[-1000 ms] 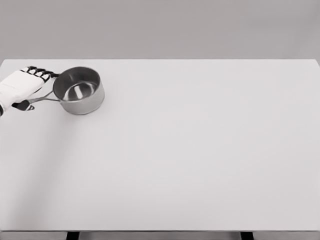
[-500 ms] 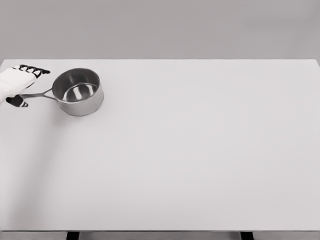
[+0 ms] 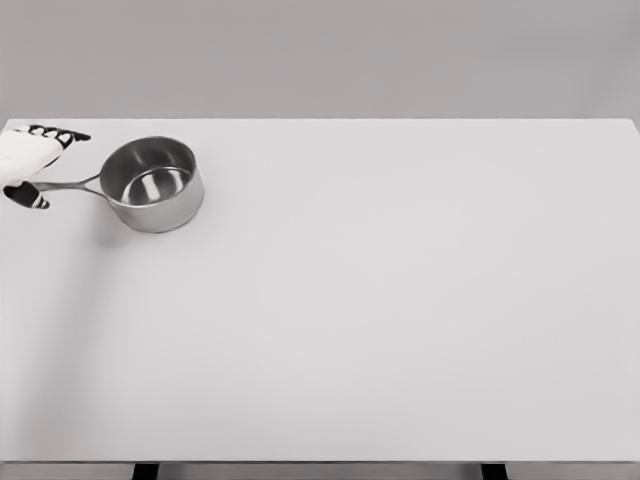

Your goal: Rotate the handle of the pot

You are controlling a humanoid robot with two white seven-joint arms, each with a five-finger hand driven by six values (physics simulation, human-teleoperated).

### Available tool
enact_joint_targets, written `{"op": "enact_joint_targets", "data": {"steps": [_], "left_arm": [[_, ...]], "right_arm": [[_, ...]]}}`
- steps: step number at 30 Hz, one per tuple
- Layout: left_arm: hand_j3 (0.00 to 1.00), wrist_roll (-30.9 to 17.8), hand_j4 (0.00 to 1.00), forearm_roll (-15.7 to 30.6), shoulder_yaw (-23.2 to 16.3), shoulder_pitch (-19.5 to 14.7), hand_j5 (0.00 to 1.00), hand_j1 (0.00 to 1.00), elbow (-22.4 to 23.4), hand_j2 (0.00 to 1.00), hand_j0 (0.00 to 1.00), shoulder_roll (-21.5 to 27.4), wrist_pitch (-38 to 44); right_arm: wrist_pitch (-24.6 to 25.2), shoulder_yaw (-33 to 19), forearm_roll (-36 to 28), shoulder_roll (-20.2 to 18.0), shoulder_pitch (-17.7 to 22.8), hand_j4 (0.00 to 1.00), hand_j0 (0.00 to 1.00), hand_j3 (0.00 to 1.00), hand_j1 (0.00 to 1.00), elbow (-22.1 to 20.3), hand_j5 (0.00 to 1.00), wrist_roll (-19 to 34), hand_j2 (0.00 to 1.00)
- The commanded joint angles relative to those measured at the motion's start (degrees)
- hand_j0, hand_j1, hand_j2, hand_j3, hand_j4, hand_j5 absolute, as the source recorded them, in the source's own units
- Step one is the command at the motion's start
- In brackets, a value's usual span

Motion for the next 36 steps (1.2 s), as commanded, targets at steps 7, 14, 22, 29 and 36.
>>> {"op": "enact_joint_targets", "data": {"steps": [7, 14, 22, 29, 36], "left_arm": [[1.00, 0.12, 1.00, 0.12, 0.03, -0.70, 1.00, 1.00, 1.85, 1.00, 1.00, -0.05, 0.09], [1.00, 0.12, 1.00, 0.21, 0.03, -1.49, 1.00, 1.00, 3.52, 1.00, 1.00, -0.14, 0.01], [1.00, 0.12, 1.00, 2.49, 0.12, -0.70, 1.00, 1.00, 0.27, 1.00, 1.00, 0.21, -0.61], [1.00, 0.21, 1.00, 7.15, 0.21, 2.20, 1.00, 1.00, -5.35, 1.00, 1.00, 0.65, -0.70], [1.00, 0.21, 1.00, 16.03, 2.05, 7.47, 1.00, 1.00, -16.43, 1.00, 1.00, 2.93, -0.61]], "right_arm": [[0.05, 0.00, 0.01, 0.00, 0.00, 1.00, 1.00, 1.00, 1.00, 0.00, 1.00, 0.01, 1.00], [-0.04, 0.00, 0.01, 0.00, 0.00, 1.00, 1.00, 1.00, 1.00, 0.00, 1.00, 0.01, 1.00], [-0.04, 0.00, 0.01, 0.00, 0.00, 1.00, 1.00, 1.00, 1.00, 0.00, 1.00, 0.01, 1.00], [-0.04, 0.00, 0.01, 0.00, 0.00, 1.00, 1.00, 1.00, 1.00, 0.00, 1.00, 0.01, 1.00], [-0.04, 0.00, 0.01, 0.00, 0.00, 1.00, 1.00, 1.00, 1.00, 0.00, 1.00, 0.01, 1.00]]}}
